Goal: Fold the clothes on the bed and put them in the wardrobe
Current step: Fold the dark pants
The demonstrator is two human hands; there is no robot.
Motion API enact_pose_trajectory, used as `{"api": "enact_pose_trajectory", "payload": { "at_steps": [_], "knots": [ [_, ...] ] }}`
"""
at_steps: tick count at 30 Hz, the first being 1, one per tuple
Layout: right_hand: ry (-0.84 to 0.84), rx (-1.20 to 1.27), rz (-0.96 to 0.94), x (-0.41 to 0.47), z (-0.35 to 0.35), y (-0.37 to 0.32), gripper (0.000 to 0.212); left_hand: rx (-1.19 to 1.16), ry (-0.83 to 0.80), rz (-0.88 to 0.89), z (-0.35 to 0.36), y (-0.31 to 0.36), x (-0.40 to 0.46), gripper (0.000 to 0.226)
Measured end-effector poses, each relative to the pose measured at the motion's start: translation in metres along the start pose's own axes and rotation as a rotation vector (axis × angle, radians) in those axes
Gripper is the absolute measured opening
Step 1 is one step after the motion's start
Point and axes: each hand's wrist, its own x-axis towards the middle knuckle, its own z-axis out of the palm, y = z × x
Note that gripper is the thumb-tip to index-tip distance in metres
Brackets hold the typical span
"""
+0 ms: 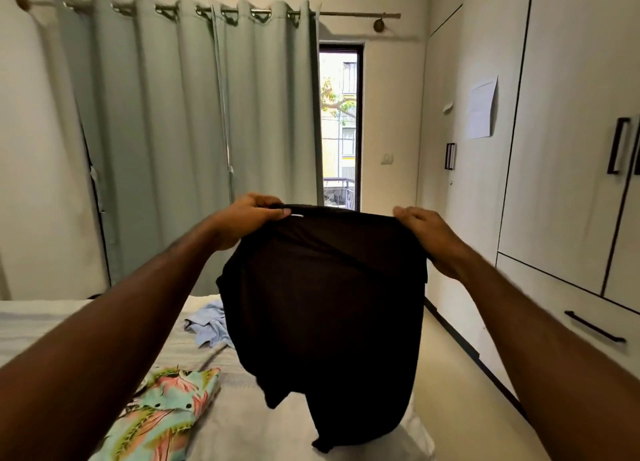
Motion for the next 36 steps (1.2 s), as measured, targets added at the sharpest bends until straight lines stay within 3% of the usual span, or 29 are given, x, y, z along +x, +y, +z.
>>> {"api": "enact_pose_trajectory", "payload": {
  "at_steps": [1,3,6,9,11,13,17,20,22,26,28,31,36],
  "knots": [
    [-0.068,0.001,0.019,-0.005,-0.003,0.001,0.036,-0.055,-0.074,-0.033,-0.002,0.002,-0.002,0.020],
    [-0.093,-0.051,-0.015,-0.013,-0.008,0.007,0.028,-0.080,-0.297,-0.135,-0.003,0.006,-0.006,0.036],
    [0.095,-0.052,-0.050,-0.017,-0.016,0.018,0.012,-0.035,-0.556,-0.231,0.004,0.016,-0.015,0.034],
    [0.224,0.025,0.025,-0.021,-0.023,0.021,0.016,-0.100,-0.500,-0.205,0.010,0.017,-0.014,0.044],
    [0.217,-0.113,0.067,-0.023,-0.026,0.023,0.012,-0.119,-0.430,-0.142,0.016,0.017,-0.009,0.044],
    [0.117,-0.223,0.018,-0.028,-0.023,0.017,0.022,-0.177,-0.367,-0.076,0.032,0.023,-0.006,0.032],
    [-0.119,0.135,-0.204,-0.037,0.014,-0.021,0.049,-0.178,-0.290,0.041,0.077,0.043,-0.002,0.022],
    [-0.195,0.112,-0.221,-0.033,0.039,-0.036,0.057,-0.184,-0.236,0.059,0.109,0.046,-0.001,0.029],
    [-0.125,0.014,-0.237,-0.029,0.042,-0.032,0.045,-0.196,-0.212,0.047,0.115,0.045,-0.002,0.034],
    [0.026,-0.131,-0.249,-0.027,0.031,-0.022,0.028,-0.197,-0.370,0.007,0.107,0.033,-0.008,0.050],
    [0.082,-0.220,-0.293,-0.027,0.027,-0.015,0.022,-0.133,-0.310,0.047,0.104,0.023,-0.009,0.048],
    [0.183,-0.281,-0.352,-0.031,0.025,-0.007,0.014,0.194,-0.148,0.232,0.101,0.007,-0.005,0.029],
    [0.274,-0.249,-0.464,-0.039,0.024,0.005,0.023,0.443,-0.087,0.373,0.112,0.002,-0.009,0.027]
  ]
}}
